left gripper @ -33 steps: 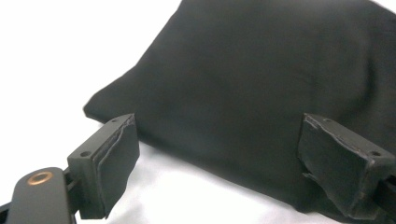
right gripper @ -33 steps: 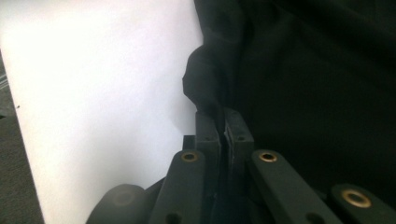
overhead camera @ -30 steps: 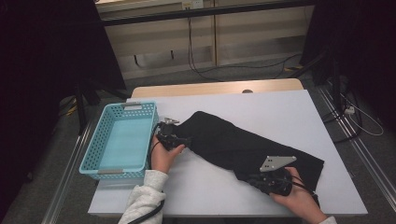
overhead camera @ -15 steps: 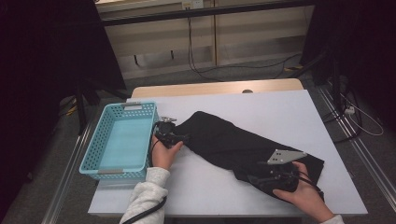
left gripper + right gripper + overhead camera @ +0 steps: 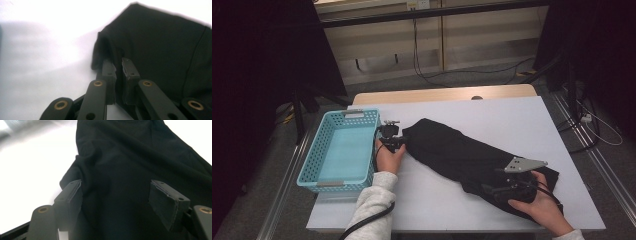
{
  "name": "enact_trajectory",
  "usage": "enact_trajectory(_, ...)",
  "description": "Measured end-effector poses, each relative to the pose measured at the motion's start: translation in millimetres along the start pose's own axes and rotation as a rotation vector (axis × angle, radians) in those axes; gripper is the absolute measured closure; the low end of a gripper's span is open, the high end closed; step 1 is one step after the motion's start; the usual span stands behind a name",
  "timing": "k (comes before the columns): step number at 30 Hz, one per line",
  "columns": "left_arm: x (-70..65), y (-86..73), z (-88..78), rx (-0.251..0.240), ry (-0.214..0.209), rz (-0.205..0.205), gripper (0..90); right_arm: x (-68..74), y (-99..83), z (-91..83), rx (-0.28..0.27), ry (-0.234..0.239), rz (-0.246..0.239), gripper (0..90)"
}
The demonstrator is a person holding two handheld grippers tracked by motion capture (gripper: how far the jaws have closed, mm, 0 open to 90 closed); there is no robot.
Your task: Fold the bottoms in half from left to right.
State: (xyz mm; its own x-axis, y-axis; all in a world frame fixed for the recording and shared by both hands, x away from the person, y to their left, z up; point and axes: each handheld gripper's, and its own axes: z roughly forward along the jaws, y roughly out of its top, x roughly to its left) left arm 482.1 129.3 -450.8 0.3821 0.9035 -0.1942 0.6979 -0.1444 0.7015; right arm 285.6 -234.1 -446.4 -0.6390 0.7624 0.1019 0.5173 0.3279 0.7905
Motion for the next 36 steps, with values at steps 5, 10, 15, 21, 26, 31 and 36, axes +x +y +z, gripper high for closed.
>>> enact_trajectory(5, 2.7, 0.7, -0.4, -0.020, 0.035, -0.009, 81.5, -0.9, -3.1, 2.0, 0.013, 0.006, 0.002, 27.5)
enact_trajectory(10, 8.4, -1.7, 3.0, 0.004, 0.054, -0.018, 55.3, -1.1, -2.9, 2.2, 0.014, 0.006, 0.003, 26.6)
enact_trajectory(15, 12.2, 1.6, 8.9, 0.005, 0.066, -0.011, 35.9, -1.9, -3.2, 2.2, 0.016, 0.006, 0.010, 25.8)
enact_trajectory(21, 9.1, 4.8, 12.5, 0.024, 0.062, 0.016, 29.0, -5.7, -3.5, 0.2, 0.016, -0.006, 0.008, 24.7)
enact_trajectory(26, 8.9, 6.7, 13.0, 0.018, 0.036, 0.027, 23.0, -19.4, -4.0, -8.6, 0.003, -0.068, 0.041, 23.9)
enact_trajectory(31, 8.0, 14.8, 12.6, -0.007, 0.033, 0.065, 22.5, -24.8, -8.7, -8.5, 0.015, -0.074, 0.066, 23.9)
enact_trajectory(36, 7.9, 21.9, 18.9, 0.000, 0.032, 0.094, 22.8, -22.2, -8.7, -7.5, 0.023, -0.065, 0.050, 23.9)
